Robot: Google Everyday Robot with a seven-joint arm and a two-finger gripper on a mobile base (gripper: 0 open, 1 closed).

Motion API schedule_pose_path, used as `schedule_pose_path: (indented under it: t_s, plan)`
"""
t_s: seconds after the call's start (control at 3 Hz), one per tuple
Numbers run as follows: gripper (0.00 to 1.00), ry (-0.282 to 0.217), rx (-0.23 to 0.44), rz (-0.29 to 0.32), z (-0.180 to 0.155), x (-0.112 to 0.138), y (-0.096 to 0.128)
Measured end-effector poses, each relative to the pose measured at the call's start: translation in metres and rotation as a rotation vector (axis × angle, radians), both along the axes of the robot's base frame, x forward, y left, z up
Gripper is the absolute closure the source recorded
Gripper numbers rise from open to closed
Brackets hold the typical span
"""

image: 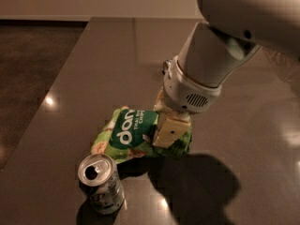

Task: Move green rice chip bag near 7up can

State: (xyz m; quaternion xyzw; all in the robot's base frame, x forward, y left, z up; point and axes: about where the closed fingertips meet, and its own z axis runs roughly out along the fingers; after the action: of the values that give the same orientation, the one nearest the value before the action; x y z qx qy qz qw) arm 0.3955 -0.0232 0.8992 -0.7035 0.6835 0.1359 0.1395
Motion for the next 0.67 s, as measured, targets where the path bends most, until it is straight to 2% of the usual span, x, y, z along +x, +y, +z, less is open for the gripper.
schedule_pose_path:
  t_s: [0.67]
  plan:
    - [0.13,-0.011,0.0,0.002,0.0033,-0.0013,0.002]
